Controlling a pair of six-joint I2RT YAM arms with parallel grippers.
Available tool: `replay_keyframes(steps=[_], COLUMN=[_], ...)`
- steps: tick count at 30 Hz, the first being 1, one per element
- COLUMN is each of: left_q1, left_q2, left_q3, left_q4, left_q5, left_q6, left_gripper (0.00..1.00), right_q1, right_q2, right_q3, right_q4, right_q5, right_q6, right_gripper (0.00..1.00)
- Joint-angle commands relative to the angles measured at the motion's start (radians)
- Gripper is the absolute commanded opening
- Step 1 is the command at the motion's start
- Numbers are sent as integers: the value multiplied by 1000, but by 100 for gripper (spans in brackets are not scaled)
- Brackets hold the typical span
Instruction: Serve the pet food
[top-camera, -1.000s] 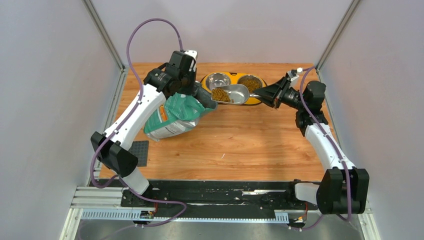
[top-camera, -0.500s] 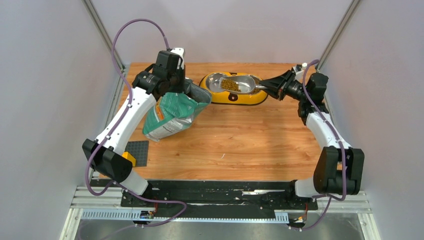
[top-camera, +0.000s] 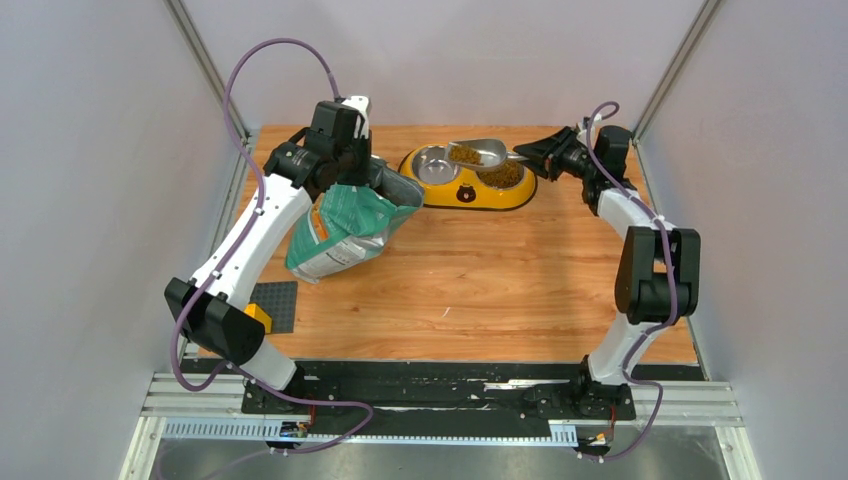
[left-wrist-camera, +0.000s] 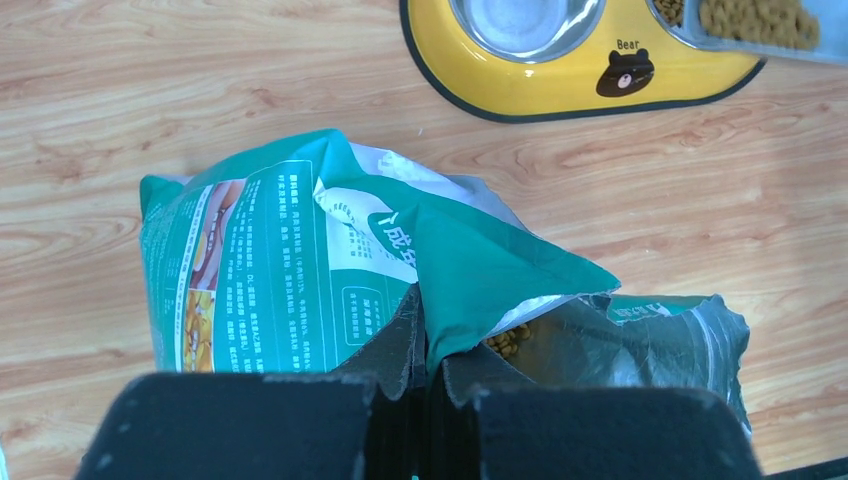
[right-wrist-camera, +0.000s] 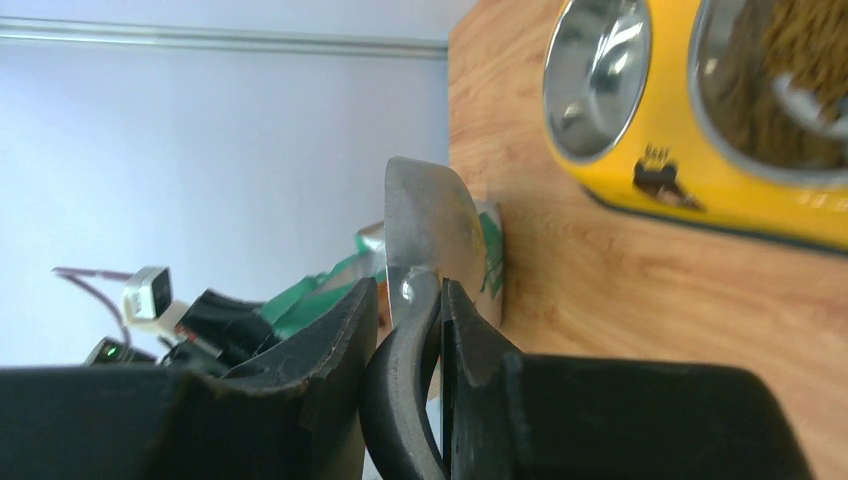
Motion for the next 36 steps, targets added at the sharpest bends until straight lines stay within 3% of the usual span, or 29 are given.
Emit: replay_keyframes(steps=[1,9,19,29,36], left_q1=[17,17,17,17,17], left_q2=[-26,-6,15,10,2], left_q3=[12,5,11,-1,-9], left_q4=[44,69,74,69,66], left_q5=[9,83,107,100,85], left_q6=[4,-10,-22,-17,-13], left_gripper=[0,0,0,0,0], right_q1=[22,59,201,335,437], right_q2=[60,203,326,331,290], right_q3=[179,343,516,560,574], right_q4=[-67,-171,-290,-324,-302], right_q5=[118,241,487,820,961], right_q6=[-161,-299,-496,-755,-1026], right_gripper=[0,0,0,0,0])
